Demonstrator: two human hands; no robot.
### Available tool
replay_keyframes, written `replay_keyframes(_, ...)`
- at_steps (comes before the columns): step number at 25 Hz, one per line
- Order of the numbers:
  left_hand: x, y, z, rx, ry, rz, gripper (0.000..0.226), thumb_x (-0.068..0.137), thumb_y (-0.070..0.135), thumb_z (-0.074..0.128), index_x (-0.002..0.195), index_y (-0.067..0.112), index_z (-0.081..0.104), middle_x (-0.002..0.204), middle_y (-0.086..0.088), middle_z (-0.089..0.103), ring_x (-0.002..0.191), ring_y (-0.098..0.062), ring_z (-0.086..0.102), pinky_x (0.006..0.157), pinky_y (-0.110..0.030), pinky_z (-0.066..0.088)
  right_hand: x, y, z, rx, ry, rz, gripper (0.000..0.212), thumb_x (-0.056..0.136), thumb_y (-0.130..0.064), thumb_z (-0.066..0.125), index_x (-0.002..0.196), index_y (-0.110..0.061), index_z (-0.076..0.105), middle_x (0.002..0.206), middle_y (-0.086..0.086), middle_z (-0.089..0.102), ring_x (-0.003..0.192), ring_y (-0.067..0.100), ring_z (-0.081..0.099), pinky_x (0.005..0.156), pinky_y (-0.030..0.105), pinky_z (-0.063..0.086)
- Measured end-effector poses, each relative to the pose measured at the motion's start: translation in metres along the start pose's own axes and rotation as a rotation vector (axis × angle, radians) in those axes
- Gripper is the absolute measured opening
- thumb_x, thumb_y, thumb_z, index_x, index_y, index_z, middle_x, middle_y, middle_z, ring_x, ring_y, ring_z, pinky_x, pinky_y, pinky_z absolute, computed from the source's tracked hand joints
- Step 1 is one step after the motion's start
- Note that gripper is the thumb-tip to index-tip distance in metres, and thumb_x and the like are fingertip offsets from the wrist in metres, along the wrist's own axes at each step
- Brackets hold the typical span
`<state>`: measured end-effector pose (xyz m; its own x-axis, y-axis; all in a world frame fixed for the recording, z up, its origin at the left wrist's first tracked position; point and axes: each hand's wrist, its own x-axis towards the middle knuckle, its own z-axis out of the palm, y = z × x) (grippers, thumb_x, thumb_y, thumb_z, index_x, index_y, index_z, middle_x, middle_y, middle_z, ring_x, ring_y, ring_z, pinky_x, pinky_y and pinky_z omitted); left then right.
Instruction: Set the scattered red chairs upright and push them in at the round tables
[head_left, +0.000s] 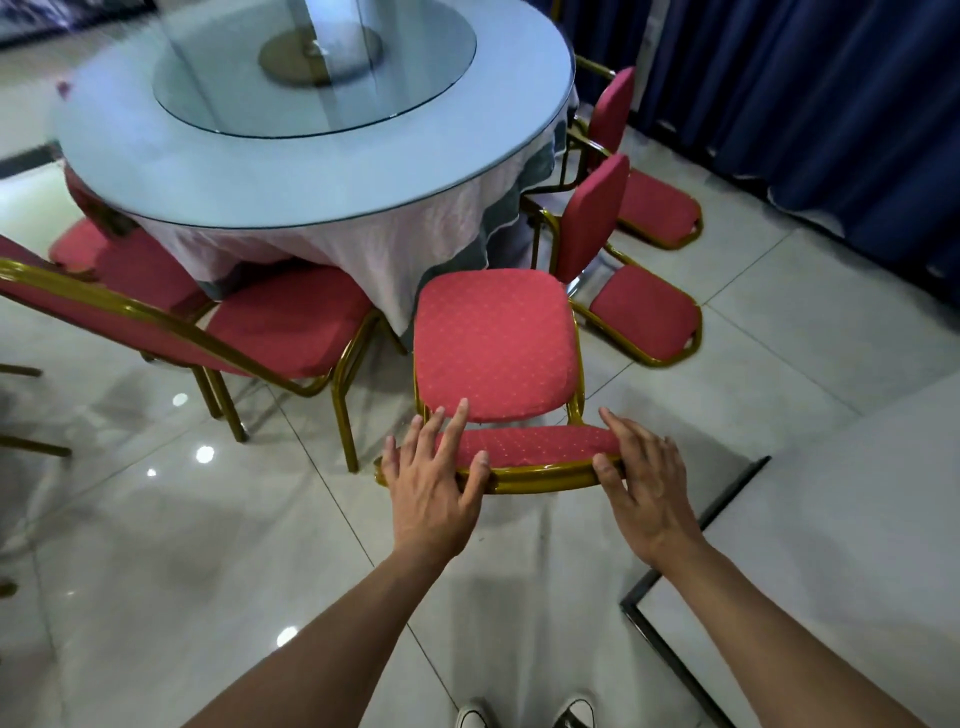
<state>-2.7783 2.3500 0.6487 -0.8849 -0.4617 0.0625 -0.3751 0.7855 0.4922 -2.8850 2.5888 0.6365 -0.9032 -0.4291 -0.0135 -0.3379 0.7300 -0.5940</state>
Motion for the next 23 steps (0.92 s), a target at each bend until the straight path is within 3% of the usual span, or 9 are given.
replay_keyframes(7,0.029,0.019,0.004,0.011,0.028,-0.040,0.066,0.095,0.072,0.001,0.156,0.050,0.016,0.157,0.005,0.039,0.152,-0.021,0.020,0.123,-0.053,0.005,0.044,0.005,-0.016,0.004,-0.047,-0.011,0.060,0.094,-0.077,0.009,0.152,-0.061,0.006,0.161,-0.003,0.028,0.151,0.016,0.020,0.126,0.049,0.004)
replay_keyframes(14,0.065,0.042,0.002,-0.017,0.041,-0.138,0.061,0.096,0.068,0.009,0.154,0.053,0.016,0.156,0.008,0.041,0.151,-0.018,0.022,0.123,-0.049,0.007,0.097,0.010,-0.035,0.027,-0.104,-0.037,0.064,0.092,-0.078,0.009,0.153,-0.058,0.012,0.161,-0.006,0.029,0.150,0.014,0.019,0.125,0.046,0.001)
replay_keyframes(18,0.076,0.050,0.004,0.000,0.069,-0.148,0.067,0.094,0.071,-0.001,0.153,0.050,0.024,0.154,0.008,0.043,0.151,-0.017,0.023,0.123,-0.048,0.010,0.118,0.012,-0.044,0.039,-0.130,-0.064,0.066,0.092,-0.080,0.008,0.153,-0.056,0.015,0.161,-0.007,0.030,0.150,0.012,0.020,0.125,0.047,0.002)
replay_keyframes(23,0.089,0.053,0.006,0.005,0.093,-0.179,0.067,0.095,0.070,0.002,0.154,0.047,0.025,0.152,0.007,0.046,0.150,-0.018,0.026,0.122,-0.051,0.015,0.130,0.012,-0.046,0.049,-0.156,-0.078,0.067,0.092,-0.081,0.009,0.154,-0.055,0.016,0.160,-0.011,0.029,0.149,0.012,0.021,0.125,0.049,0.002)
